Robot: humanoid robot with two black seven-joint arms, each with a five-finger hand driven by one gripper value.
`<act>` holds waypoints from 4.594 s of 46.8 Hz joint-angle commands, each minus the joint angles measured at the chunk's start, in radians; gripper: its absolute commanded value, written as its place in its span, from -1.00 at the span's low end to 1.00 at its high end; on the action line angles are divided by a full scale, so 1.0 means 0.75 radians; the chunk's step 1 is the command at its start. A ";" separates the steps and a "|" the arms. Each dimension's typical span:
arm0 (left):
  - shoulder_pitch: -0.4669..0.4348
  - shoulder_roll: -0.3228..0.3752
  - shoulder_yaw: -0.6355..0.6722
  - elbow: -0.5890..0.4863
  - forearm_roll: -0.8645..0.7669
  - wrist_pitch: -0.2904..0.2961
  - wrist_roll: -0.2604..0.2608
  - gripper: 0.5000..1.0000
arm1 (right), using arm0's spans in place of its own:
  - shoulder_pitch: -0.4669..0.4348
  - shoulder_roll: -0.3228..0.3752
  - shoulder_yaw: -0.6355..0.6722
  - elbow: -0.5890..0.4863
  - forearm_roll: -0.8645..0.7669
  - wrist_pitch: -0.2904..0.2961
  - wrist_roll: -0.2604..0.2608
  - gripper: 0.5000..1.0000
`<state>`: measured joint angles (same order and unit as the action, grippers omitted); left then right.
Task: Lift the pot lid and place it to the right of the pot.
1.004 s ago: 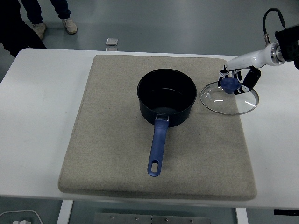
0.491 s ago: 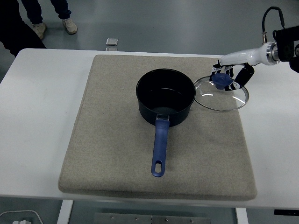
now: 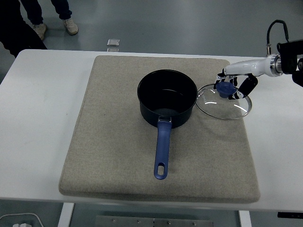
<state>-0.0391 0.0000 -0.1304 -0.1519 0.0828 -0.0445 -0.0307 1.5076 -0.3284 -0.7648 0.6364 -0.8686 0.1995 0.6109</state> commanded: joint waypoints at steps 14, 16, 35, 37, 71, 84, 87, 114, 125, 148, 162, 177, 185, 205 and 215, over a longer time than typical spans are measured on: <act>-0.001 0.000 0.000 0.000 0.000 0.000 0.000 1.00 | -0.014 0.000 0.001 0.006 0.023 -0.010 0.000 -1.00; 0.001 0.000 0.000 0.000 0.000 0.000 0.000 1.00 | -0.012 0.000 0.003 0.008 0.029 0.004 0.000 -0.58; 0.001 0.000 0.000 0.000 0.000 0.000 0.000 1.00 | -0.002 -0.010 0.005 0.021 0.054 0.065 0.000 0.66; 0.001 0.000 0.000 0.000 0.000 0.000 0.000 1.00 | 0.000 -0.012 0.007 0.021 0.058 0.057 0.000 0.66; 0.001 0.000 0.000 0.000 0.000 0.000 0.000 1.00 | 0.086 -0.045 0.101 -0.100 0.577 -0.116 0.000 0.65; 0.001 0.000 0.000 0.000 0.000 0.000 0.000 1.00 | 0.052 -0.039 0.369 -0.182 1.174 -0.323 0.000 0.65; -0.001 0.000 0.000 0.000 0.000 0.000 0.000 1.00 | 0.045 -0.030 0.377 -0.188 1.272 -0.327 0.000 0.65; 0.001 0.000 0.000 0.000 0.000 0.000 0.000 1.00 | -0.153 0.082 0.447 -0.186 1.860 -0.446 -0.027 0.66; -0.001 0.000 0.000 0.000 0.000 0.000 0.000 1.00 | -0.204 0.115 0.467 -0.137 2.066 -0.440 -0.131 0.66; 0.001 0.000 0.000 0.000 0.000 0.000 0.000 1.00 | -0.284 0.145 0.512 -0.057 2.232 -0.411 -0.244 0.69; 0.001 0.000 0.000 0.000 0.000 0.000 0.000 1.00 | -0.286 0.141 0.600 -0.075 2.260 -0.389 -0.244 0.69; 0.001 0.000 0.000 0.000 0.000 0.000 0.000 1.00 | -0.312 0.145 0.615 -0.084 2.344 -0.387 -0.246 0.69; -0.001 0.000 0.000 0.000 0.000 0.000 0.000 1.00 | -0.325 0.147 0.619 -0.086 2.351 -0.389 -0.246 0.69; 0.001 0.000 0.000 0.000 0.000 0.000 0.000 1.00 | -0.327 0.143 0.641 -0.102 2.424 -0.383 -0.238 0.69; 0.001 0.000 0.000 0.000 0.000 0.000 -0.002 1.00 | -0.347 0.152 0.643 -0.102 2.416 -0.381 -0.234 0.69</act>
<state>-0.0384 0.0000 -0.1304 -0.1519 0.0828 -0.0445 -0.0306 1.2505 -0.2165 -0.2837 0.5595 0.9443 -0.0859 0.4353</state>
